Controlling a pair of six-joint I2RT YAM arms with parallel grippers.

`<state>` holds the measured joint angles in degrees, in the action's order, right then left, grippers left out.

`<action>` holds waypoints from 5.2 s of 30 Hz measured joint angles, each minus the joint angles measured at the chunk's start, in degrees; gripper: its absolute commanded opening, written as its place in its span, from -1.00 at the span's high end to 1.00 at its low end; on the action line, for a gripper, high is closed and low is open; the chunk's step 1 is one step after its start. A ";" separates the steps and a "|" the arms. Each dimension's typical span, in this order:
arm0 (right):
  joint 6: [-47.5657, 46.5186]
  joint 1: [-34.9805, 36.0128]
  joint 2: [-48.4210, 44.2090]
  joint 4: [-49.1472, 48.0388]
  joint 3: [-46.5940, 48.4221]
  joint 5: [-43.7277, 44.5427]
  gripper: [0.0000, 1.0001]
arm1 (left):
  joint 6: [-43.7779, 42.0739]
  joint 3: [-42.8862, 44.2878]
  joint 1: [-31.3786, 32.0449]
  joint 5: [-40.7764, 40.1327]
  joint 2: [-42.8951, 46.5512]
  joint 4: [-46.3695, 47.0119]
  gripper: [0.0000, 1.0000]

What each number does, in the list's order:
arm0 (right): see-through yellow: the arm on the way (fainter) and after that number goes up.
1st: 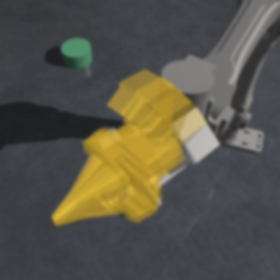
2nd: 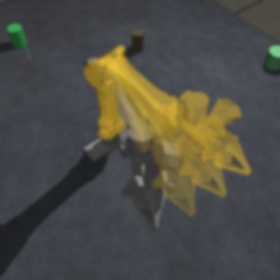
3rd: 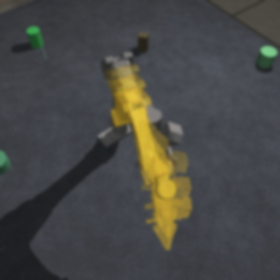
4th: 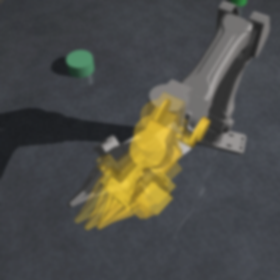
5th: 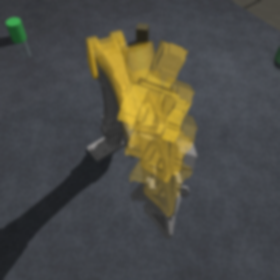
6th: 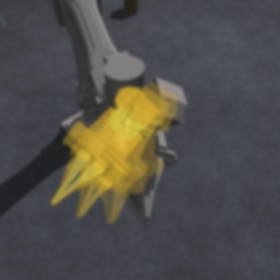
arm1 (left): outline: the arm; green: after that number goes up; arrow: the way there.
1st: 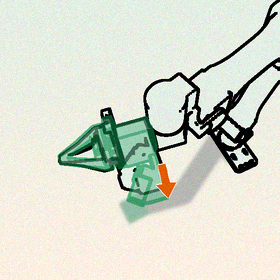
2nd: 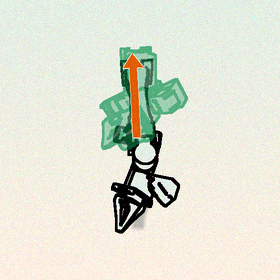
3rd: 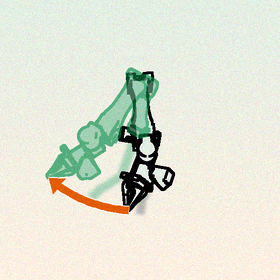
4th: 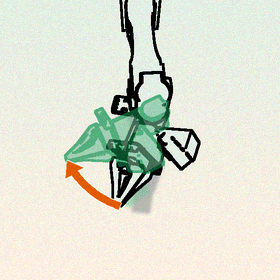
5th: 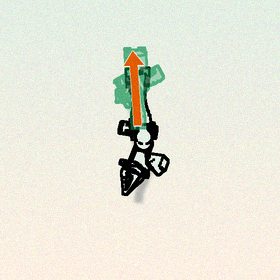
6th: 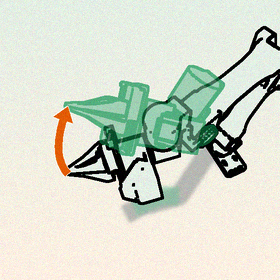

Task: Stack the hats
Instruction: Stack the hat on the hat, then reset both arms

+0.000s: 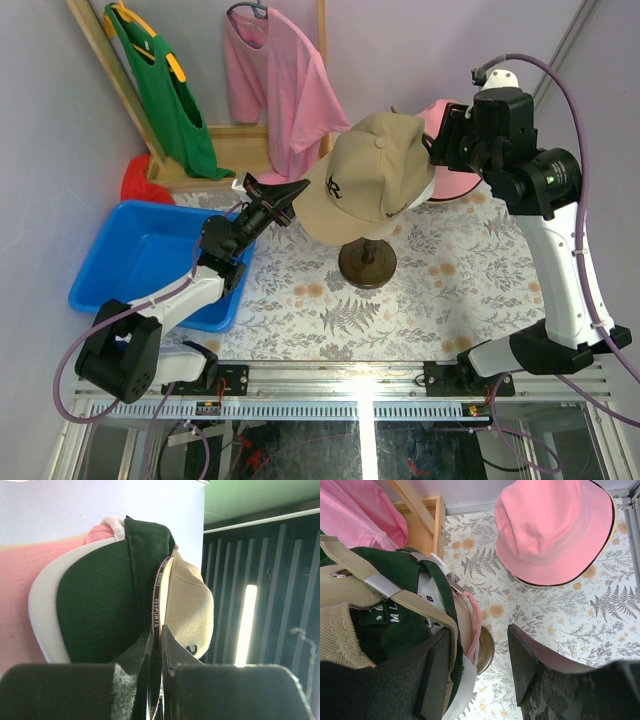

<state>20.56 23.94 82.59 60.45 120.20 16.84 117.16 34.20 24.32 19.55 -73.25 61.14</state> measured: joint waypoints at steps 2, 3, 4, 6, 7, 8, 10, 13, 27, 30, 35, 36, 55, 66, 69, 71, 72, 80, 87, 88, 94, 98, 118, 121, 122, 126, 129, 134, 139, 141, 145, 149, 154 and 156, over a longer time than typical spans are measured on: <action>0.02 0.00 -0.26 -1.16 -1.27 -0.02 -0.05 | 0.00 -0.35 0.11 -0.35 0.48 -0.50 1.00; 0.07 -0.02 -0.39 -1.77 -2.01 -0.02 -0.05 | 0.00 -0.46 0.11 -0.50 0.57 -0.57 1.00; 0.15 -0.11 -0.76 -2.86 -3.28 -0.13 -0.04 | 0.00 -0.59 0.13 -0.57 0.59 -0.61 1.00; 0.42 -0.52 -1.64 -5.07 -5.70 -0.48 -0.04 | 0.00 -0.74 0.15 -0.66 0.59 -0.59 1.00; 0.52 -0.85 -2.14 -6.12 -6.78 -0.85 -0.04 | 0.00 -0.81 0.15 -0.70 0.59 -0.59 1.00; 0.66 -1.20 -2.73 -7.21 -7.98 -1.33 -0.04 | 0.00 -0.87 0.20 -0.72 0.59 -0.57 1.00; 0.94 -1.97 -3.89 -9.14 -10.23 -2.34 -0.04 | 0.00 -0.92 0.42 -0.87 0.59 -0.50 1.00; 1.44 -3.28 -5.51 -12.41 -13.84 -4.42 -0.03 | 0.00 -1.03 0.44 -0.94 0.50 -0.28 1.00; 2.32 -7.39 -7.48 -20.74 -21.29 -12.28 -0.01 | 0.00 -2.82 0.76 -1.57 -1.40 4.17 1.00; 2.40 -7.89 -7.96 -21.88 -22.47 -12.96 0.00 | 0.00 -2.73 0.76 -1.55 -2.14 5.25 1.00; 2.40 -9.20 -8.26 -22.25 -23.21 -13.55 0.01 | 0.00 -0.90 0.76 -0.83 -3.63 5.44 1.00; 2.40 -9.42 -8.26 -22.23 -23.26 -13.66 0.02 | 0.00 -0.59 0.76 -0.66 -3.89 5.44 1.00; 1.57 -11.91 -9.18 -19.96 -22.86 -12.28 0.02 | -0.02 -3.58 -0.70 0.94 -4.37 1.88 0.33; 1.38 -12.50 -9.51 -18.01 -22.64 -11.32 -0.01 | -0.02 -5.11 -0.74 0.90 -4.48 -1.46 0.25; 1.38 -12.50 -9.81 -17.40 -22.56 -12.24 -0.04 | -0.02 -5.27 -0.74 0.79 -3.98 -1.79 0.25; 1.38 -12.50 -9.86 -16.90 -22.16 -13.35 -0.06 | -0.02 -5.46 -0.74 0.68 -3.50 -2.05 0.25; 1.40 -12.50 -9.84 -16.57 -21.90 -13.79 -0.06 | -0.02 -5.57 -0.74 0.55 -3.26 -2.10 0.25; 2.19 -12.50 -8.90 -12.26 -17.09 -18.45 -0.16 | -0.02 -6.67 -0.74 -0.42 -1.11 -3.91 0.26; 3.21 -12.50 -7.74 -9.33 -12.46 -19.54 -0.21 | -0.02 -8.41 -0.74 -1.60 0.83 -5.57 0.26; 3.30 -12.50 -7.74 -9.05 -12.26 -19.56 -0.22 | -0.02 -8.50 -0.74 -1.66 0.98 -5.62 0.26; 3.69 -12.50 -7.54 -8.28 -12.04 -19.56 -0.28 | -0.02 -8.68 -0.74 -1.99 2.10 -6.58 0.25; 4.04 -12.50 -7.32 -8.35 -12.52 -19.58 -0.32 | -0.02 -8.68 -0.74 -1.99 2.49 -7.63 0.25; 8.04 -12.68 -3.93 -8.37 -8.35 -21.97 -0.44 | -0.02 -8.68 -0.76 -1.99 3.72 -10.27 0.17; 8.20 -12.70 -3.93 -8.37 -8.04 -21.94 -0.46 | -0.02 -8.68 -0.76 -1.99 3.72 -10.43 0.16; 8.24 -12.72 -3.93 -8.37 -8.02 -21.92 -0.46 | -0.02 -8.68 -0.76 -1.99 3.74 -10.47 0.16; 8.46 -12.76 -3.98 -8.35 -7.93 -21.86 -0.48 | -0.02 -8.68 -1.05 -1.97 4.02 -10.64 0.14; 8.66 -12.83 -4.13 -8.37 -7.93 -21.84 -0.48 | -0.02 -8.68 -1.36 -1.99 4.61 -10.69 0.13; 9.16 -12.87 -4.85 -8.37 -7.93 -21.31 -0.48 | -0.04 -8.74 -2.16 -1.97 6.25 -12.09 0.12; 9.53 -13.07 -6.21 -8.37 -7.87 -20.41 -0.48 | -0.09 -8.83 -3.52 -1.97 9.03 -14.34 0.12; 9.68 -13.14 -6.78 -8.37 -7.87 -20.31 -0.48 | -0.17 -8.85 -3.93 -1.97 9.79 -15.32 0.12; 9.90 -13.16 -7.45 -8.37 -7.65 -19.06 -0.47 | -0.98 -8.90 -4.96 -1.95 11.89 -17.99 0.12; 9.92 -13.20 -8.31 -8.39 -7.56 -16.92 -0.45 | -3.54 -8.92 -7.10 -1.92 14.99 -21.29 0.12; 9.01 -13.22 -9.20 -7.50 -5.62 -12.59 -0.52 | -16.09 -2.56 -11.45 -2.05 18.78 -35.10 0.12; 7.78 -13.22 -8.50 -6.69 -3.39 -10.03 -0.65 | -26.10 6.84 -12.44 -3.41 18.05 -45.35 0.11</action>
<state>28.34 10.72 74.08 53.76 116.81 6.81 91.07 41.04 11.88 16.14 -55.20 15.79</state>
